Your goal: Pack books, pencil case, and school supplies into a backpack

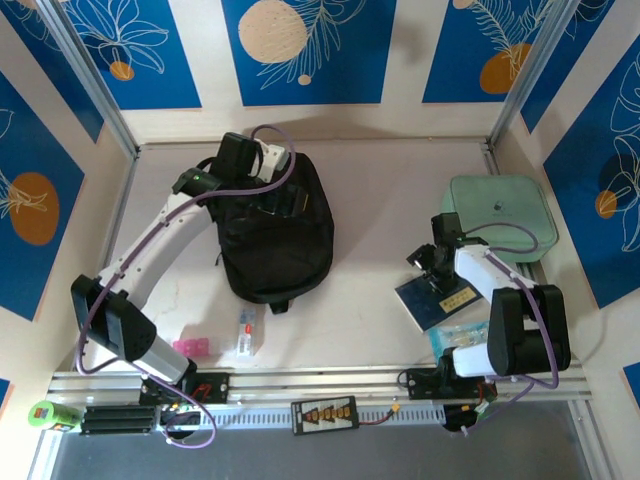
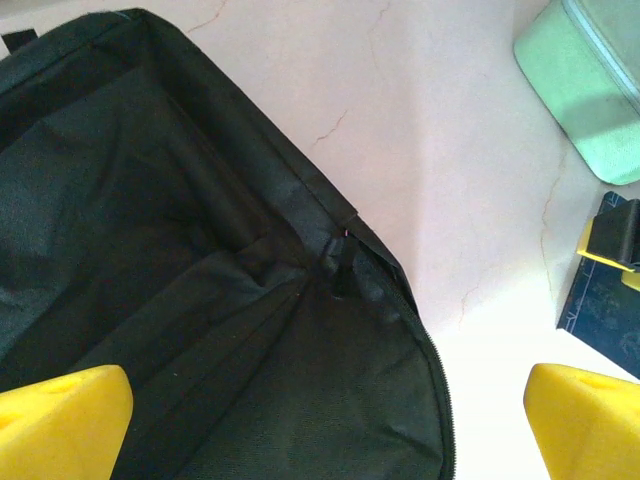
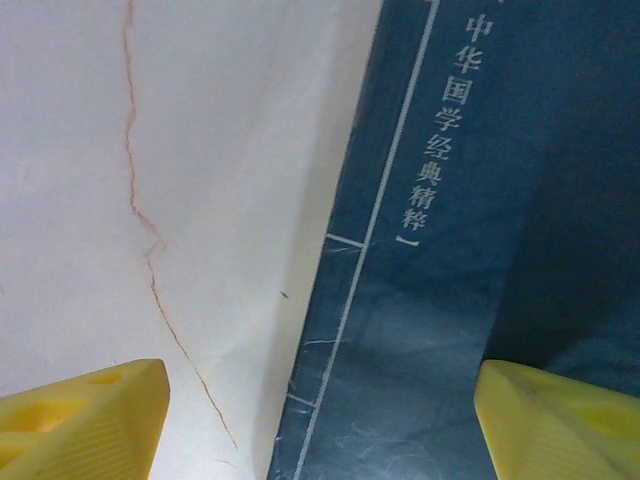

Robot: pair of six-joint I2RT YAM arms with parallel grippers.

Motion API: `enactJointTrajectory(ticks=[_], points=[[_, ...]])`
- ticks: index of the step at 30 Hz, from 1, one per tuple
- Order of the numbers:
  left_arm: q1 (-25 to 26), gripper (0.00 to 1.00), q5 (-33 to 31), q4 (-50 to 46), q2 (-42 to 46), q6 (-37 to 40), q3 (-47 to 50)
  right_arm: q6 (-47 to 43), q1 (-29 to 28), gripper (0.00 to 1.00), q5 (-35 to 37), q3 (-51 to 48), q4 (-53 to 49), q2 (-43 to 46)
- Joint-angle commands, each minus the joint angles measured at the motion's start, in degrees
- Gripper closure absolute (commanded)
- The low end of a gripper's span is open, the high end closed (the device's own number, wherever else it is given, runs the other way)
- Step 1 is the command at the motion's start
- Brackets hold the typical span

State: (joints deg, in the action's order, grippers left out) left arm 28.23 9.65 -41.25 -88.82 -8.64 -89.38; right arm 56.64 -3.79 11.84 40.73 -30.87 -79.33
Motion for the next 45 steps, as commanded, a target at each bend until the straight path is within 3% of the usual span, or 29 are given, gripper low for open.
enactJointTrajectory(ticks=[1, 15, 18, 23, 26, 37, 45], points=[[-0.4, 0.0, 1.2, 0.7, -1.0, -1.7, 0.3, 1.2, -1.7, 0.2, -4.5, -0.1, 2.1, -2.0], [0.8, 0.0, 9.7, 4.2, -7.2, -9.6, -0.5, 2.4, -16.9, 0.26, -12.3, 7.6, 12.8, -12.7], [2.5, 0.0, 10.7, 5.6, -9.2, -11.3, -0.5, 2.3, -18.2, 0.28, -9.9, 9.5, 9.9, -11.2], [6.6, 0.0, 10.4, 6.1, -13.4, -12.9, -2.3, 2.8, -17.7, 0.27, 1.5, 9.7, 1.1, -2.0], [9.5, 0.02, 10.1, 6.8, -16.2, -13.6, -4.3, 3.1, -15.7, 0.27, 4.2, 7.2, -1.7, 2.6], [17.4, 0.13, 6.3, 0.9, -29.0, -11.8, -14.5, 7.5, -9.4, 0.33, 1.1, -4.4, -2.6, 9.4], [20.5, 0.23, 2.1, -2.8, -37.7, -9.9, -20.6, 6.8, -8.4, 0.5, -4.4, -6.6, 2.5, 7.6]])
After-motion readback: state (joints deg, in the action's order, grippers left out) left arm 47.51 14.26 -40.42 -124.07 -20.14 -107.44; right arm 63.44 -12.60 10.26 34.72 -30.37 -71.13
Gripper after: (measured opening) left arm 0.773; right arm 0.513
